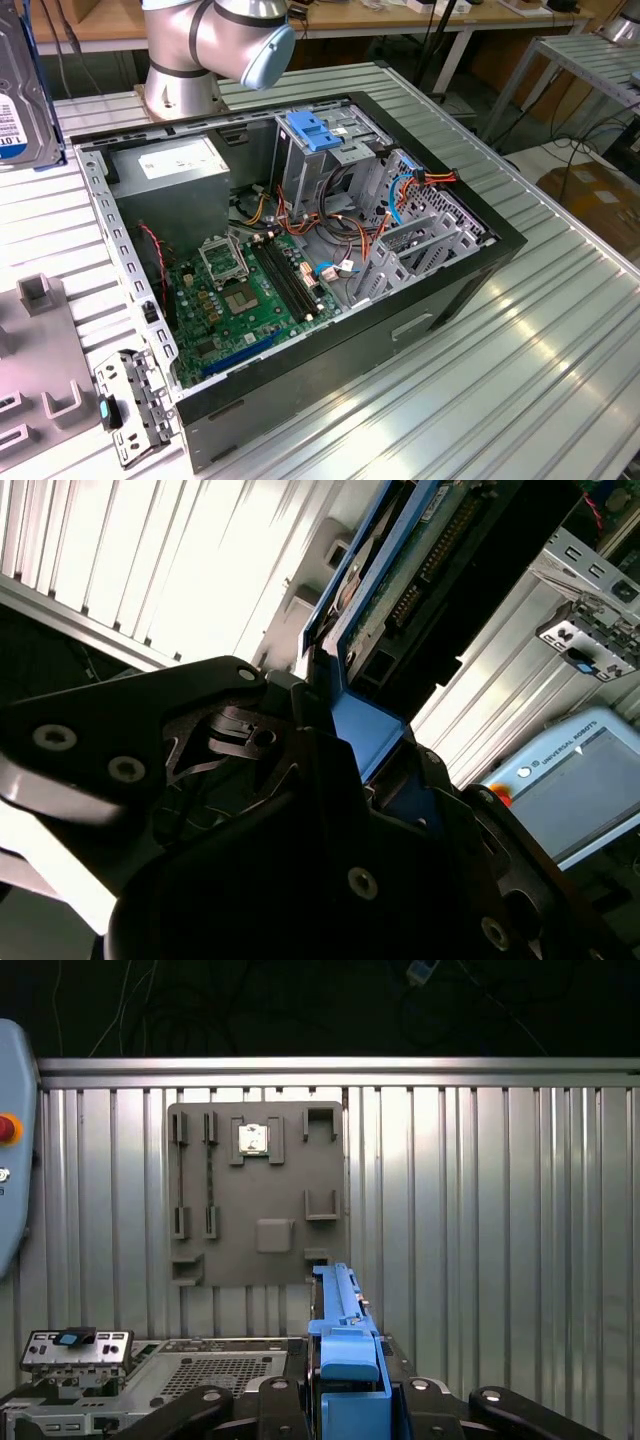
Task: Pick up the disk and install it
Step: 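Pick up the disk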
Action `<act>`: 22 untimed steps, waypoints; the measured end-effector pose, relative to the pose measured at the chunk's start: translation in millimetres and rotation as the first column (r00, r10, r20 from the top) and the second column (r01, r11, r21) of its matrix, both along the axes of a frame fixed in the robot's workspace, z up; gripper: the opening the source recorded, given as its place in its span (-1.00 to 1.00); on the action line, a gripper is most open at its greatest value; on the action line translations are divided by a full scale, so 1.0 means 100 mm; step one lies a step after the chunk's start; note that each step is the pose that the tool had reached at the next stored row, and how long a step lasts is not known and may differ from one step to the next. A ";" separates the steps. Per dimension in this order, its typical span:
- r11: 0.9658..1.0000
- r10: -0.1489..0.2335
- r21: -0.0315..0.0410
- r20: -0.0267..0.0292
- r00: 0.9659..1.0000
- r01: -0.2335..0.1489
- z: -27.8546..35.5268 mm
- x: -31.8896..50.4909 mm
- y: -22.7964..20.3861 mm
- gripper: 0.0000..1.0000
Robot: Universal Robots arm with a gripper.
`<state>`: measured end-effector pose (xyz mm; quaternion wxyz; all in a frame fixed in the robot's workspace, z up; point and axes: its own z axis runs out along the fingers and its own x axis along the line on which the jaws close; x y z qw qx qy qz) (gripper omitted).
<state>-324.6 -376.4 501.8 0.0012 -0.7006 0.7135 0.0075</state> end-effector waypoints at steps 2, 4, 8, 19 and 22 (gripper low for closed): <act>1.000 0.000 0.000 0.000 1.000 0.000 0.000 0.019 0.000 -0.25; 1.000 0.000 0.000 0.000 1.000 0.000 -0.001 0.068 0.000 -0.25; 1.000 0.000 0.000 0.000 1.000 0.000 -0.001 0.112 0.000 -0.25; 1.000 0.000 0.000 0.000 1.000 0.000 -0.001 0.114 0.000 -0.25; 1.000 0.000 0.000 0.000 1.000 0.000 -0.001 0.122 0.000 -0.25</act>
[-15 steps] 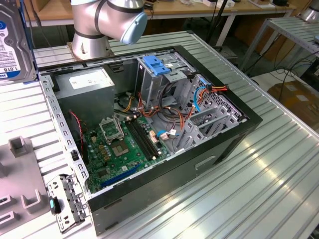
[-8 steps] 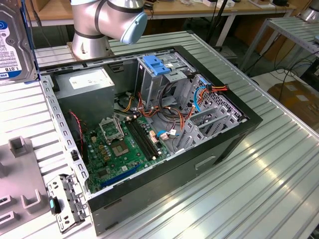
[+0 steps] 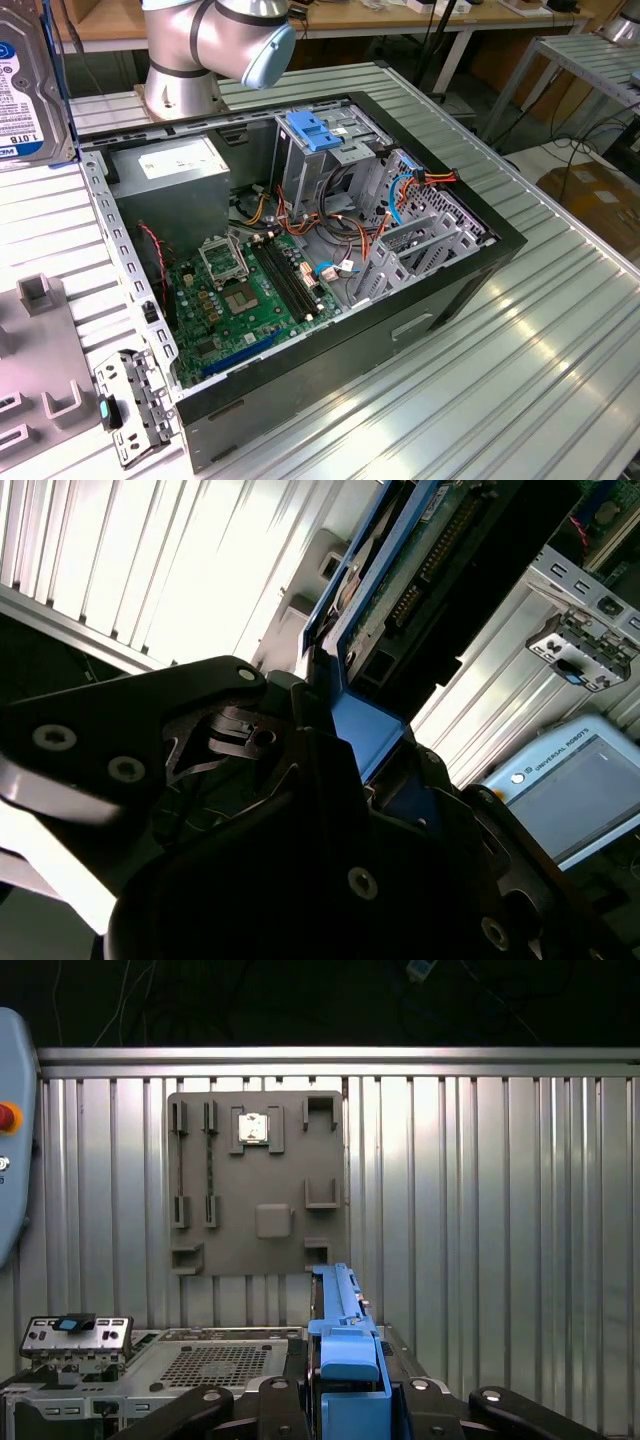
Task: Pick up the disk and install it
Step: 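Pick up the disk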
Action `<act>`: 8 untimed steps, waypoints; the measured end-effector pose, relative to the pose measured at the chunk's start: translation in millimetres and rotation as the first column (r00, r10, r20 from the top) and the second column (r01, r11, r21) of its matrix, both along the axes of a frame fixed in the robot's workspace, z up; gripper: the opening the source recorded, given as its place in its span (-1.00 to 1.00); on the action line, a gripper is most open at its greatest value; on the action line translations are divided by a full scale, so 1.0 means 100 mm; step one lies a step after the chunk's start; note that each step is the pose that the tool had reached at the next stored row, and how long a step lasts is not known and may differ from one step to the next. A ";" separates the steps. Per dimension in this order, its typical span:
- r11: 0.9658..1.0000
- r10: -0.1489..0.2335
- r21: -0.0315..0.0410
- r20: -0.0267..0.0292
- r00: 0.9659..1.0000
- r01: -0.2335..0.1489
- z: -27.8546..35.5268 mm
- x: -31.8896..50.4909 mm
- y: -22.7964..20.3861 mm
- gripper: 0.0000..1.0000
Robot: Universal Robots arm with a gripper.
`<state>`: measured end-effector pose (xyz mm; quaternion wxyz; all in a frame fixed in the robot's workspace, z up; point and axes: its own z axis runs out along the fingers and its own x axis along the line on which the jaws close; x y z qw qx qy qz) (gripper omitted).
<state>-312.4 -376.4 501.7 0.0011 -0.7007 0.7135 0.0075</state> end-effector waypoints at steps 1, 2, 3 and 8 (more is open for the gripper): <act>1.000 0.000 0.000 0.000 1.000 0.000 0.000 0.016 0.000 -0.25; 1.000 0.000 0.000 0.000 1.000 0.000 0.000 0.024 0.000 -0.25; 1.000 0.000 0.000 0.000 1.000 0.000 0.000 0.033 0.000 -0.25; 1.000 0.000 0.000 0.000 1.000 0.000 0.000 0.115 0.000 -0.25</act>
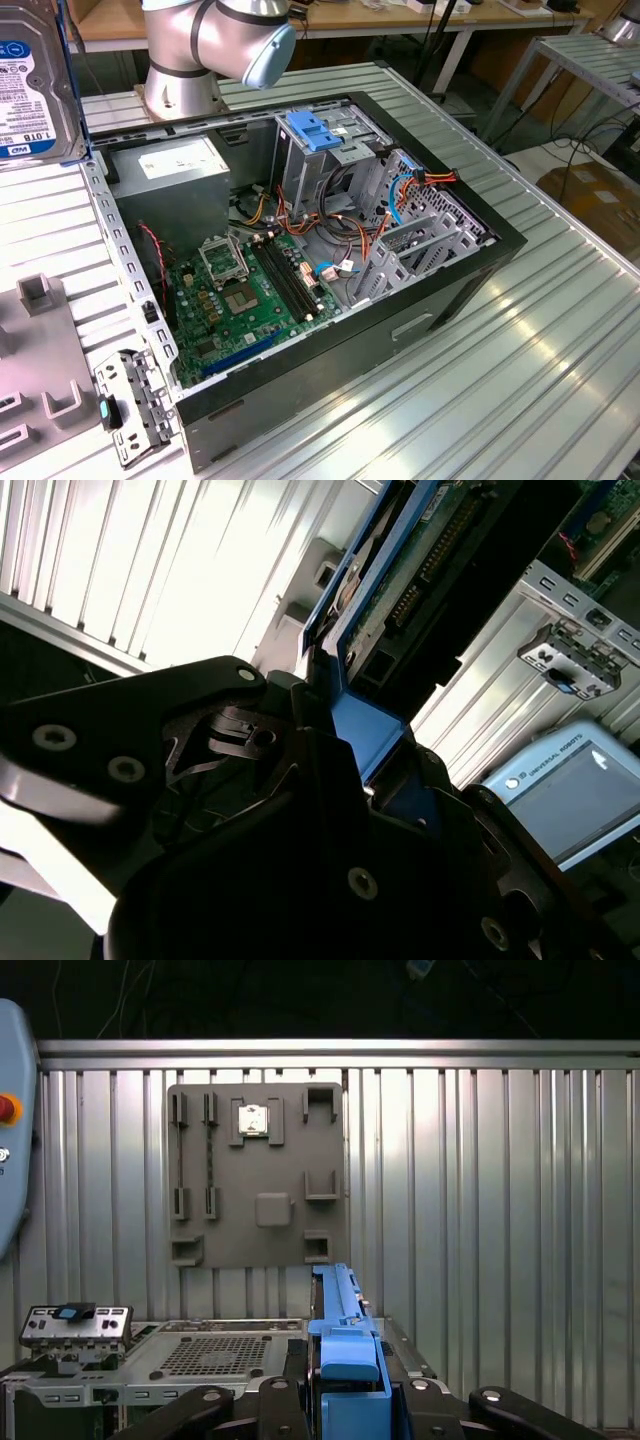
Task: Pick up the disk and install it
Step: 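Pick up the disk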
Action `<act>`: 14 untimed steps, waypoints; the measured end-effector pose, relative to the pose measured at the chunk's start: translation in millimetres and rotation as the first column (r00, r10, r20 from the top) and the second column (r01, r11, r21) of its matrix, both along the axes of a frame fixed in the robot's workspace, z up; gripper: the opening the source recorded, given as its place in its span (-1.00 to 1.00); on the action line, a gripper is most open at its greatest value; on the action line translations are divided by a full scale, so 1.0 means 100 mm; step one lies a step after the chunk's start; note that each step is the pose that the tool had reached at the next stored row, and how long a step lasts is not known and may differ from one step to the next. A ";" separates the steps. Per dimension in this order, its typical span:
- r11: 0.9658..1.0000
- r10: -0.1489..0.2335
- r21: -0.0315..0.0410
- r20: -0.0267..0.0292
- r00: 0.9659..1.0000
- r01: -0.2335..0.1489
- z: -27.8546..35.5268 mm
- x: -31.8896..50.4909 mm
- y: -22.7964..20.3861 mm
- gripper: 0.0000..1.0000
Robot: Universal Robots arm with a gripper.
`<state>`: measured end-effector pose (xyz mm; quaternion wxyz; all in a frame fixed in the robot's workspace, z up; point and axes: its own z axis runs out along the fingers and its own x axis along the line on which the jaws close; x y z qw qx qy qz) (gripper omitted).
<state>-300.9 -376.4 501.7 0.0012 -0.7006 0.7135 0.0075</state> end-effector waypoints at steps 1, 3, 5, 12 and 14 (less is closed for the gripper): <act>1.000 0.000 0.000 0.000 1.000 0.000 0.000 0.015 0.000 -0.25; 1.000 0.000 0.000 0.000 1.000 0.000 0.000 0.041 0.000 -0.25; 1.000 0.000 0.000 0.000 1.000 0.000 0.000 0.068 0.000 -0.25; 1.000 0.000 0.000 0.001 1.000 0.000 -0.001 0.124 0.000 -0.25; 1.000 0.000 0.000 0.001 1.000 0.000 -0.002 0.135 0.000 -0.25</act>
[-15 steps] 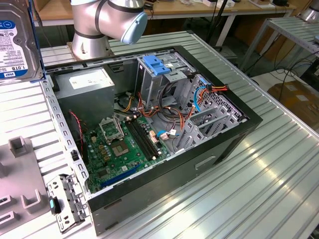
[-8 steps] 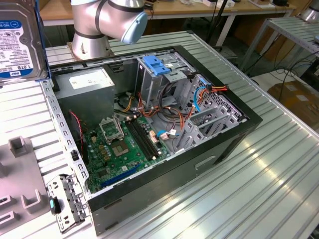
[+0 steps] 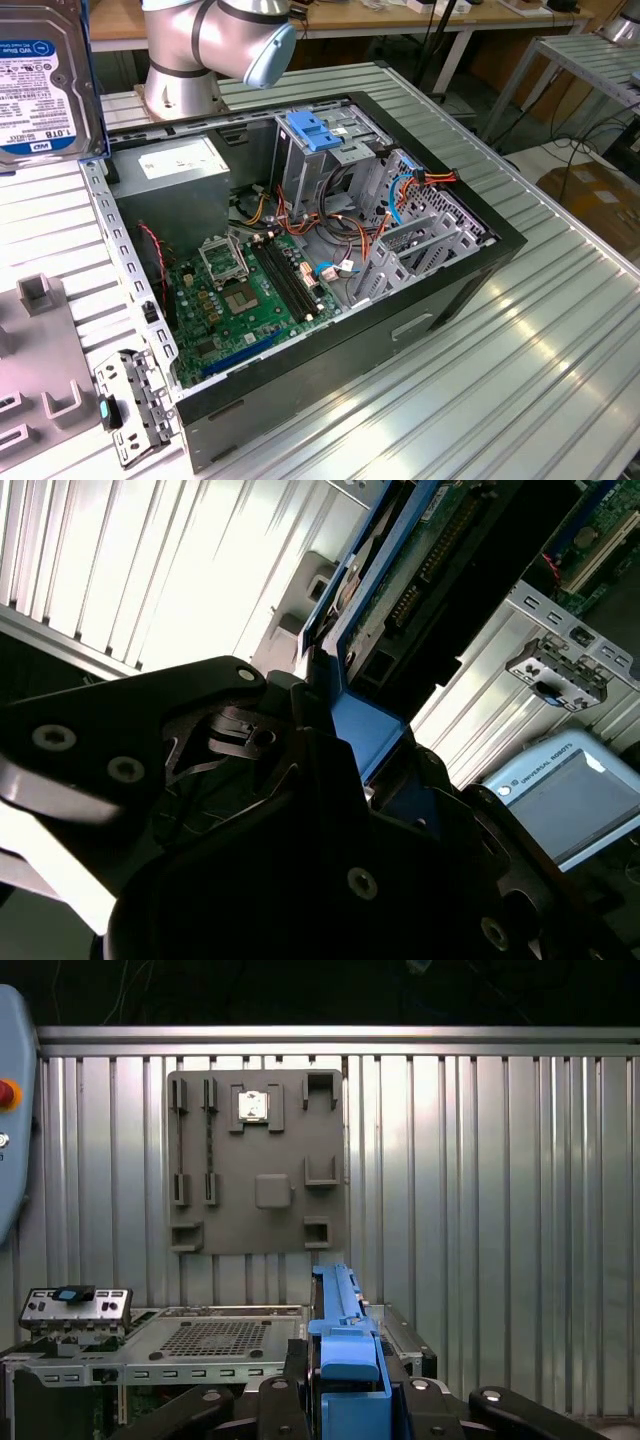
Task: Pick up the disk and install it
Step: 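Pick up the disk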
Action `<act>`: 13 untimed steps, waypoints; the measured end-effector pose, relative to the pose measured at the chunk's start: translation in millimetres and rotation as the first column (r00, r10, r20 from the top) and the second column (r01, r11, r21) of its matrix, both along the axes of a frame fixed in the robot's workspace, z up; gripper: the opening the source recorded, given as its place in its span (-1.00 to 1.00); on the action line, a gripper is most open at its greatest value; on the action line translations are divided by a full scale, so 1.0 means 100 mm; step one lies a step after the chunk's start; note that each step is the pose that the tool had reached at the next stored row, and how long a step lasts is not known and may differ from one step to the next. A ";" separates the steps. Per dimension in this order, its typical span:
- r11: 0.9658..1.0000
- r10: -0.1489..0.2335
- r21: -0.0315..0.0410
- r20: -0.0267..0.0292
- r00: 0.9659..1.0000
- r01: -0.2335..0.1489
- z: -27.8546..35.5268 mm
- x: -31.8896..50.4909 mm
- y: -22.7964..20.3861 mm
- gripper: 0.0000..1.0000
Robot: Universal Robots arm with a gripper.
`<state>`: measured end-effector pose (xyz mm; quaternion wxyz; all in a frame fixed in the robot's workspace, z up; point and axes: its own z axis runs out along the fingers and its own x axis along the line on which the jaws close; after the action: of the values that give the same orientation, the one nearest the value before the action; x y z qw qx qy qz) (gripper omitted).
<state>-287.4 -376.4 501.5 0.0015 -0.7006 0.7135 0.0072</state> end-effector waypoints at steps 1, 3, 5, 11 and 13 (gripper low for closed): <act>1.000 0.000 0.000 0.000 1.000 0.000 0.000 0.009 0.000 -0.25; 1.000 0.000 0.000 0.002 1.000 0.000 -0.002 0.029 0.000 -0.25; 1.000 0.000 0.000 0.006 1.000 0.000 -0.007 0.052 0.000 -0.25; 1.000 0.000 0.000 0.012 1.000 0.000 -0.016 0.194 0.000 -0.25; 1.000 0.000 0.000 0.015 1.000 0.000 -0.023 0.345 0.000 -0.25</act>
<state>-252.9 -376.4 499.2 0.0068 -0.7006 0.7135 0.0021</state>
